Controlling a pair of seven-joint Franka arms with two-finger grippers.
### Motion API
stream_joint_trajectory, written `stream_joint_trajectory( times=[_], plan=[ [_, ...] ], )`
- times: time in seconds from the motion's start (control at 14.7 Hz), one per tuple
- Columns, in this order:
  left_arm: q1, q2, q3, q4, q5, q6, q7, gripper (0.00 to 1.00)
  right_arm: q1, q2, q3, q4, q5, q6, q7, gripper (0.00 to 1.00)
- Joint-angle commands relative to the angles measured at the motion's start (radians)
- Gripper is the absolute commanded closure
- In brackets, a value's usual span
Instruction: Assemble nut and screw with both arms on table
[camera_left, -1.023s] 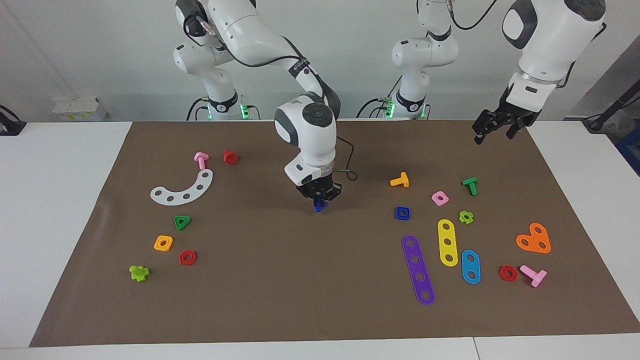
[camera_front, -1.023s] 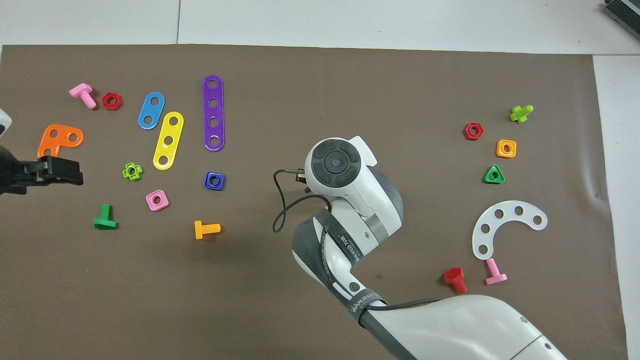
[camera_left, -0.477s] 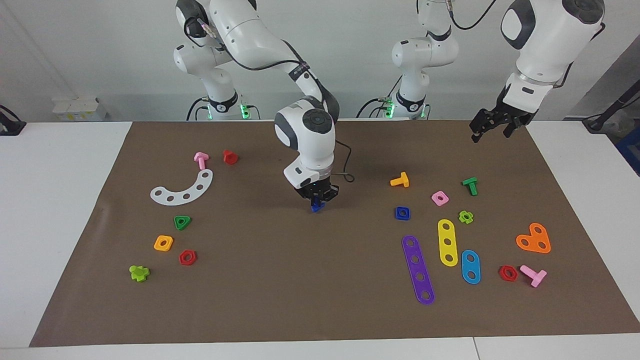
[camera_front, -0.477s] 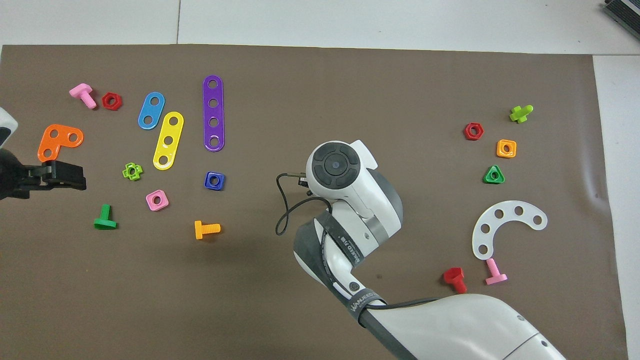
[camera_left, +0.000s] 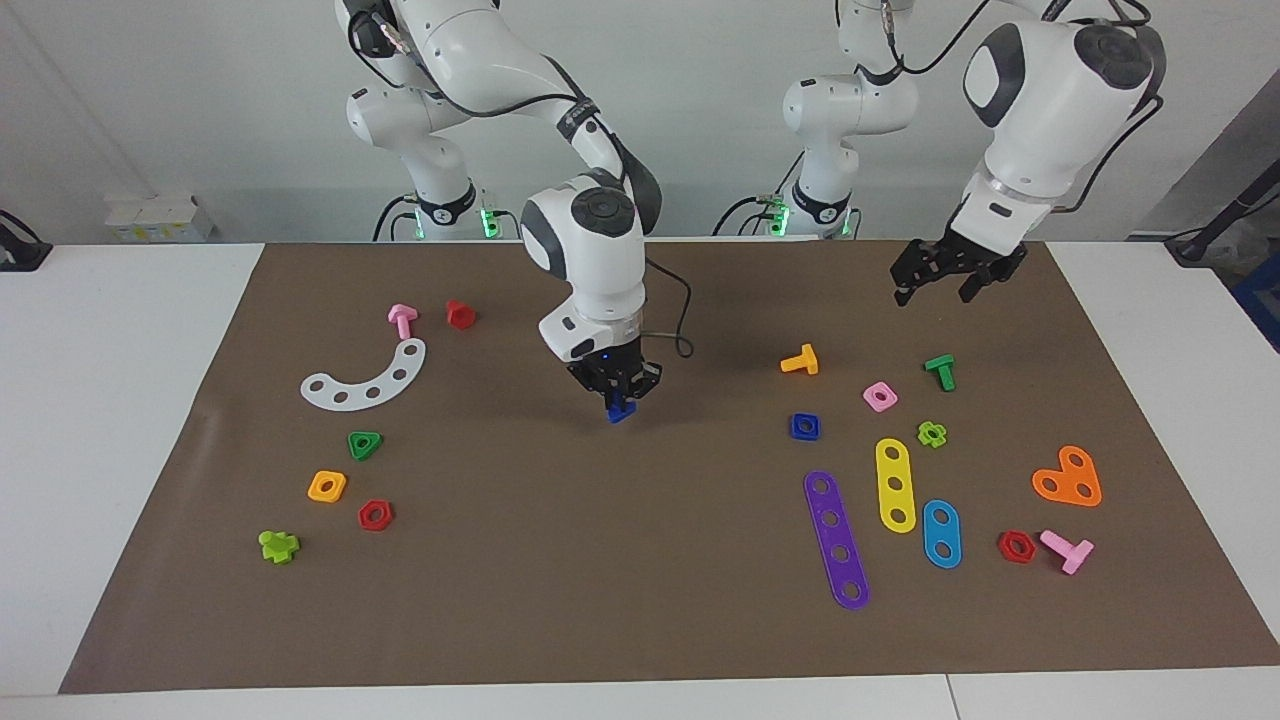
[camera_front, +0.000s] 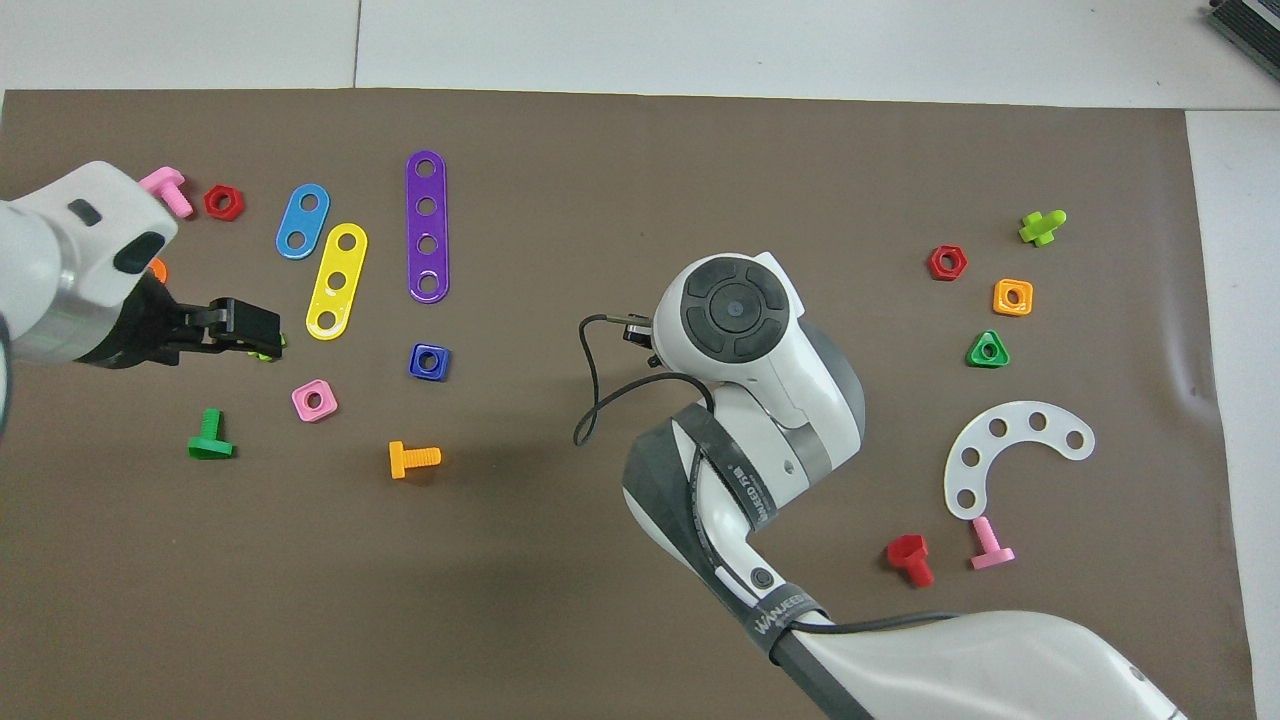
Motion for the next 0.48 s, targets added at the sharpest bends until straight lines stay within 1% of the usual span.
stream_joint_trajectory(
  times=[0.0,0.07,0.14,0.2,0.27,0.34,0.41],
  plan=[
    [-0.055,0.121,0.011,0.062,-0.016,0.087,-0.011,0.00,0.017,-0.006,0.007,-0.098,0.000,0.138,0.027,0.23],
    [-0.069,0.155,0.011,0.058,-0.016,0.129,-0.010,0.00,0.034,0.018,0.007,-0.093,0.000,0.147,0.030,0.25],
    [-0.087,0.171,0.011,0.044,-0.016,0.170,-0.011,0.00,0.048,0.031,0.007,-0.086,0.000,0.151,0.033,0.27],
    [-0.087,0.175,0.011,0.022,-0.016,0.207,-0.010,0.00,0.058,0.037,0.007,-0.086,0.000,0.152,0.034,0.33],
    [-0.090,0.191,0.011,0.018,-0.014,0.222,-0.010,0.00,0.061,0.043,0.007,-0.086,-0.003,0.151,0.036,0.41],
    [-0.093,0.215,0.011,0.018,-0.016,0.235,-0.011,0.01,0.061,0.043,0.007,-0.084,-0.008,0.143,0.034,0.75],
    [-0.108,0.240,0.011,0.013,-0.016,0.258,-0.013,0.02,0.063,0.043,0.007,-0.078,-0.008,0.134,0.036,1.00]
  ],
)
